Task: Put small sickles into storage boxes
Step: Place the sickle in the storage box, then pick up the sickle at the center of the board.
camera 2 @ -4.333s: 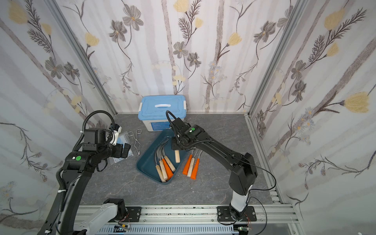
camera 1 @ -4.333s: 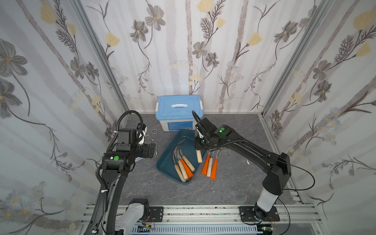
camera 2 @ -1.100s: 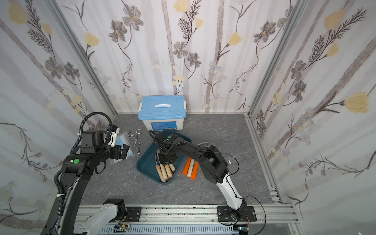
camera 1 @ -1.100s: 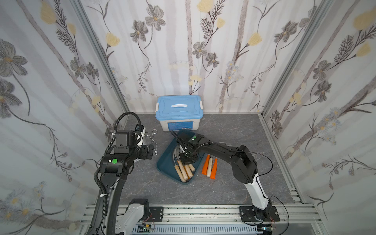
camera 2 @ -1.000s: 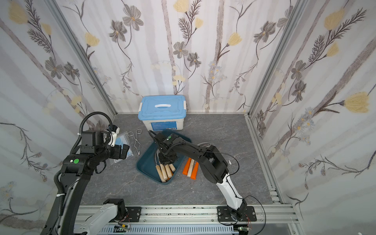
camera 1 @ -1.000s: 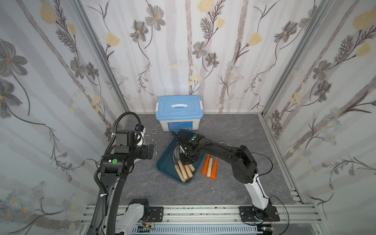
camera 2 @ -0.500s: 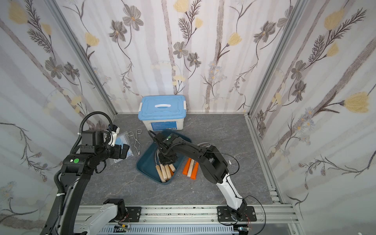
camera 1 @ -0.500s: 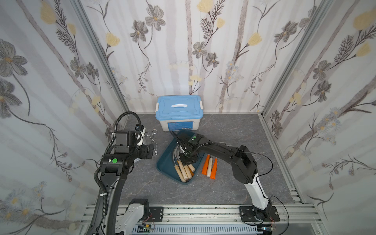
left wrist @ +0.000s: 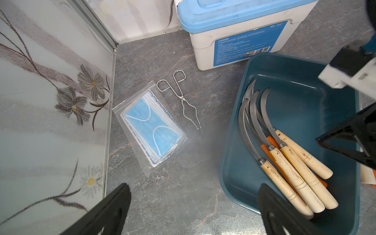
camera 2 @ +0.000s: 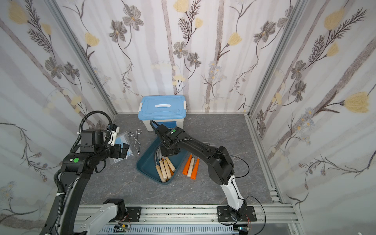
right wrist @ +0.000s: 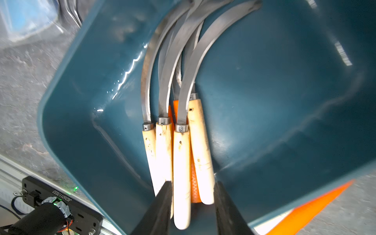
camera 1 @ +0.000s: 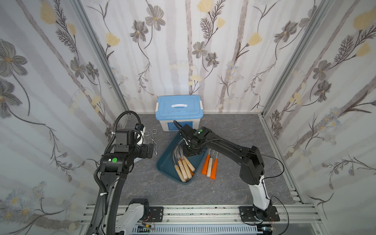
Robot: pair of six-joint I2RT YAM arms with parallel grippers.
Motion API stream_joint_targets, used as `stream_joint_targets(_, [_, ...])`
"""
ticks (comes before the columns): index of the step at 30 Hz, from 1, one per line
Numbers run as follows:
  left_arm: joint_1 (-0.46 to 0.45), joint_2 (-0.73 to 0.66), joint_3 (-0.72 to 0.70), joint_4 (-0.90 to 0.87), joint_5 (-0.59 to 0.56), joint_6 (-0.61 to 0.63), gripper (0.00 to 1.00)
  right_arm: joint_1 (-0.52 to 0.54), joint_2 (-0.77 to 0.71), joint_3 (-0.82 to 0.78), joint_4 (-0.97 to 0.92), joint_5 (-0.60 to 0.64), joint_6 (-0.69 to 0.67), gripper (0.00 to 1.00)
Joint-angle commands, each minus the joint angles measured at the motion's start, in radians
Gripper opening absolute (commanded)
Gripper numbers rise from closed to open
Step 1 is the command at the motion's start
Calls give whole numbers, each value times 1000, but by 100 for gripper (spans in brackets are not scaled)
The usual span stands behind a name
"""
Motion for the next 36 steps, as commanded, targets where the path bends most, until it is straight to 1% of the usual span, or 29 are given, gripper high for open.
stream_joint_targets(1, [1,2,8,8,2,22,100,-19,-51,-23,1,90,11,37])
stream_joint_targets(5, [0,-1,11,10,2,35,100,-55,-151,-123,27,144,30,38])
stream_joint_targets(7, [0,-9,2,22,-13,45,100,-80,-205,-182,45,145,48,38])
stream_joint_targets(14, [-6,11,8,10,-9,72,100,-187,-429,-448,144,173,119,41])
stream_joint_targets(19, [-12,40,33,25,-17,77,100,-246,-561,-651,212,153,166,43])
stream_joint_targets(23, [-19,61,46,37,-16,73,100,-288,-624,-791,248,126,183,44])
stream_joint_targets(24, [-22,67,49,39,-15,72,100,-298,-667,-817,252,126,187,44])
stream_joint_targets(26, [-26,76,50,46,-17,70,100,-313,-703,-861,260,131,198,45])
stream_joint_targets(29, [-35,89,46,84,-29,46,100,-348,-752,-932,285,144,224,51])
stream_joint_targets(32, [-49,132,84,92,-26,31,100,-387,-787,-997,334,112,251,52])
stream_joint_targets(35, [-56,159,118,93,-13,8,100,-401,-809,-1028,360,106,274,53])
stream_joint_targets(36, [-58,163,122,94,-4,2,100,-402,-817,-1032,370,112,282,56])
